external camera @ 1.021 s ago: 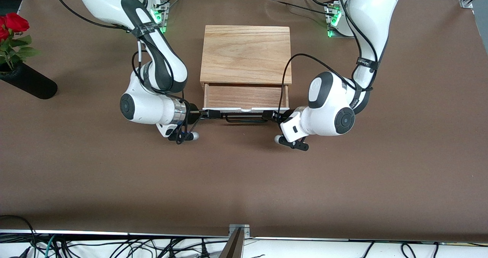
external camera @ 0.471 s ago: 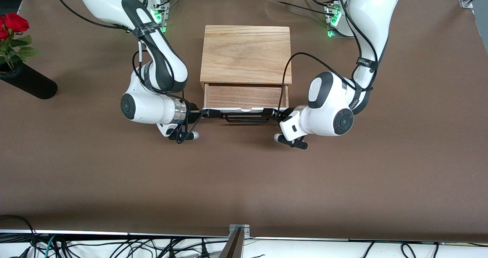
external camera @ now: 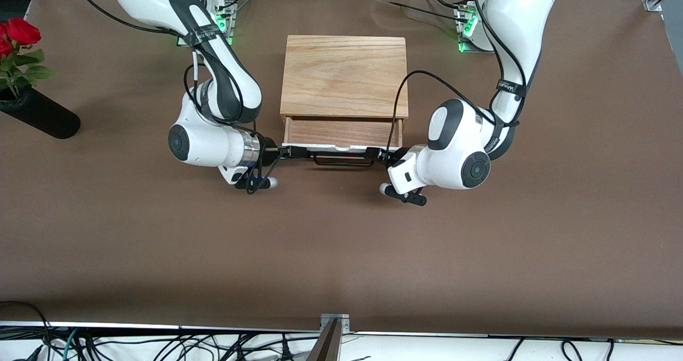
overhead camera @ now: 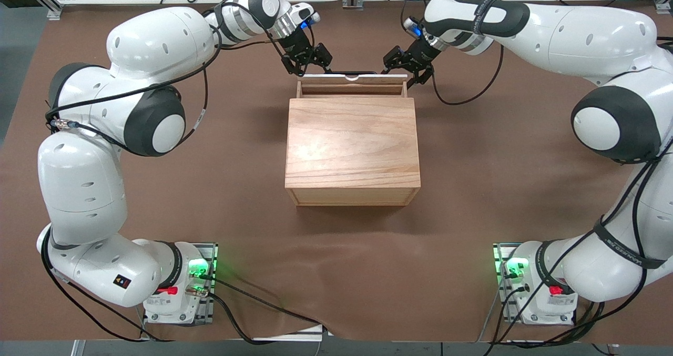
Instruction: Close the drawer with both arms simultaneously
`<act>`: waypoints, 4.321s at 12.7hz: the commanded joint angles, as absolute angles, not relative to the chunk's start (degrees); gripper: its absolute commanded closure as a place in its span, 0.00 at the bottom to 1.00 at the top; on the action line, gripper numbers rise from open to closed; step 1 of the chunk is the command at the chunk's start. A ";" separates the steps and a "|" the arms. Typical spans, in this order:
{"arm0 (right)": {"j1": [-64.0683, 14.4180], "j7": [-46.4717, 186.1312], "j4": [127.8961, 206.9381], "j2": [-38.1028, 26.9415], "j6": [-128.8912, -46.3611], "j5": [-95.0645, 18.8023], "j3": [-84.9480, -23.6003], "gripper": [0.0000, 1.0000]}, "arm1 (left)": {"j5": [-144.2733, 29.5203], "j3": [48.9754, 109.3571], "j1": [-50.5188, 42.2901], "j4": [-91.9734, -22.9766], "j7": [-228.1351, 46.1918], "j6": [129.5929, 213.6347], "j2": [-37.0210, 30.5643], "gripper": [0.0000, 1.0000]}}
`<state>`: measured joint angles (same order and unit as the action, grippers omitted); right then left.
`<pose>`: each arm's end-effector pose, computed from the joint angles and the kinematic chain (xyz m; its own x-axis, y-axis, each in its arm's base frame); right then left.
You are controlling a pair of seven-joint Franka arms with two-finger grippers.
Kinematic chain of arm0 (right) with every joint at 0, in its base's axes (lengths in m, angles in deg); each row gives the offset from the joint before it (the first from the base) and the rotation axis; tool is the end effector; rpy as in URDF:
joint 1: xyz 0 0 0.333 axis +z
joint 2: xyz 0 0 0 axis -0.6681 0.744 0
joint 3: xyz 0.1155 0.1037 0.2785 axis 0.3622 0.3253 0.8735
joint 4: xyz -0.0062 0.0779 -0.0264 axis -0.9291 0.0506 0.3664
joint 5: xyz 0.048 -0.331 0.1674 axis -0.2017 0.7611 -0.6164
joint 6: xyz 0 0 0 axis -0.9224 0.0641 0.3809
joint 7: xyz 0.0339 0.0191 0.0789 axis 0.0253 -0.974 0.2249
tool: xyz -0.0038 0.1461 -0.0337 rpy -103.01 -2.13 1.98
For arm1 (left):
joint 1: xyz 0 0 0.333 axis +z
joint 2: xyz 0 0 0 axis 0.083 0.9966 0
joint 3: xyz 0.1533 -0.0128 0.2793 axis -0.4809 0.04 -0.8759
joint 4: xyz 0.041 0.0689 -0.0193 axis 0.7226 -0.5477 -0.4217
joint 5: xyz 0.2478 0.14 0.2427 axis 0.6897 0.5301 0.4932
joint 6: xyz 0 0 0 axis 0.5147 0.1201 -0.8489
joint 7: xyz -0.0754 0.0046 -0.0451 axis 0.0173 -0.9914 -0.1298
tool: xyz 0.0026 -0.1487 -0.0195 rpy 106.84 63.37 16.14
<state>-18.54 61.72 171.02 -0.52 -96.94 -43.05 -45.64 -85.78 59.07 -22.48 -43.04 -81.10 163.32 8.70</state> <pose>0.5500 0.3273 0.2537 0.9664 0.0155 -0.2565 -0.1219 -0.8511 -0.5106 0.5766 -0.3538 0.2599 0.9237 -0.2779 -0.2636 -0.1100 -0.8517 0.5124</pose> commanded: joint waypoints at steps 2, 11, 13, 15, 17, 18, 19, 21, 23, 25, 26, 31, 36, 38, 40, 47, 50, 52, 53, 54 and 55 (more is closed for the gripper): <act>-17.93 62.16 176.23 -3.12 -97.69 -43.82 -44.35 0.00 | -86.70 58.56 -23.19 -42.40 -81.18 157.56 8.42 0.00; -17.93 62.07 184.05 -6.10 -101.02 -43.91 -40.66 0.00 | -86.18 58.56 -24.68 -42.49 -81.09 149.30 8.85 0.00; -17.93 61.99 185.28 -6.63 -101.29 -43.91 -40.48 0.00 | -86.09 58.56 -24.68 -42.40 -81.01 147.71 8.77 0.00; -17.93 62.07 186.51 -7.77 -101.29 -43.91 -40.39 0.00 | -86.00 58.56 -24.86 -42.40 -81.01 145.96 8.86 0.00; -18.02 62.16 186.43 -8.04 -100.86 -43.91 -40.47 0.00 | -86.00 58.56 -24.95 -42.49 -81.01 145.16 9.21 0.00; -18.02 62.25 185.91 -8.13 -100.77 -43.91 -40.74 0.00 | -86.00 58.56 -25.30 -42.40 -81.01 144.98 9.29 0.00; -18.10 62.34 185.30 -8.13 -100.68 -43.83 -41.44 0.00 | -86.00 58.56 -25.56 -42.40 -81.01 144.98 9.29 0.00; -18.11 63.12 183.98 -8.13 -100.59 -42.69 -45.55 0.00 | -86.00 58.56 -25.91 -42.40 -81.01 144.89 9.29 0.00; -18.11 69.50 183.62 -8.48 -100.68 -35.34 -53.09 0.00 | -86.00 58.47 -25.91 -42.14 -81.01 144.98 9.56 0.00; -18.02 74.37 182.22 -9.52 -100.68 -33.11 -58.03 0.00 | -86.09 58.29 -25.91 -41.35 -81.01 145.85 9.91 0.00; -18.02 73.77 182.39 -11.71 -100.50 -32.67 -59.18 0.00 | -86.18 58.12 -25.48 -40.13 -80.92 146.99 9.91 0.00; -18.02 68.25 182.22 -26.02 -85.51 -15.83 -65.08 0.00 | -84.96 57.68 -21.88 -36.69 -80.65 146.56 6.49 0.00; -21.16 67.61 170.06 -33.71 -67.78 -1.66 -63.87 0.00 | -78.71 57.41 -11.53 -30.98 -80.30 146.65 4.55 0.00; -32.90 67.52 160.63 -31.78 -60.71 0.46 -53.01 0.00 | -71.90 57.24 -9.05 -30.89 -80.30 146.65 4.20 0.00; -36.38 68.22 159.01 -30.72 -61.21 1.35 -51.29 0.00 | -63.19 57.33 -6.85 -30.63 -80.22 146.73 2.53 0.00; -37.00 66.91 159.01 -29.40 -60.78 0.03 -51.11 0.00 | -53.57 56.37 -0.08 -33.16 -80.91 145.86 -11.06 0.00; -37.35 67.34 158.92 -28.87 -61.21 0.03 -51.28 0.00 | -50.59 55.13 1.33 -38.68 -81.09 145.07 -20.55 0.00; -37.09 66.91 159.01 -28.96 -61.04 0.12 -51.11 0.00 | -49.44 55.04 3.17 -43.70 -81.09 141.83 -23.13 0.00; -37.09 66.91 158.92 -28.96 -61.04 0.12 -51.11 0.00 | -50.40 55.04 3.79 -45.37 -81.27 141.81 -24.01 0.00; -37.09 66.91 159.01 -28.96 -60.86 0.03 -51.11 0.00 | -52.49 55.13 3.97 -45.91 -81.88 141.81 -24.54 0.00; -37.09 66.91 159.01 -28.96 -60.78 0.03 -51.11 0.00 | -53.12 55.39 3.62 -46.18 -85.28 141.73 -24.63 0.00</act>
<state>-36.55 67.53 160.54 -29.47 -62.27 0.12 -51.76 -51.74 54.49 3.62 -43.08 -81.49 140.97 -22.78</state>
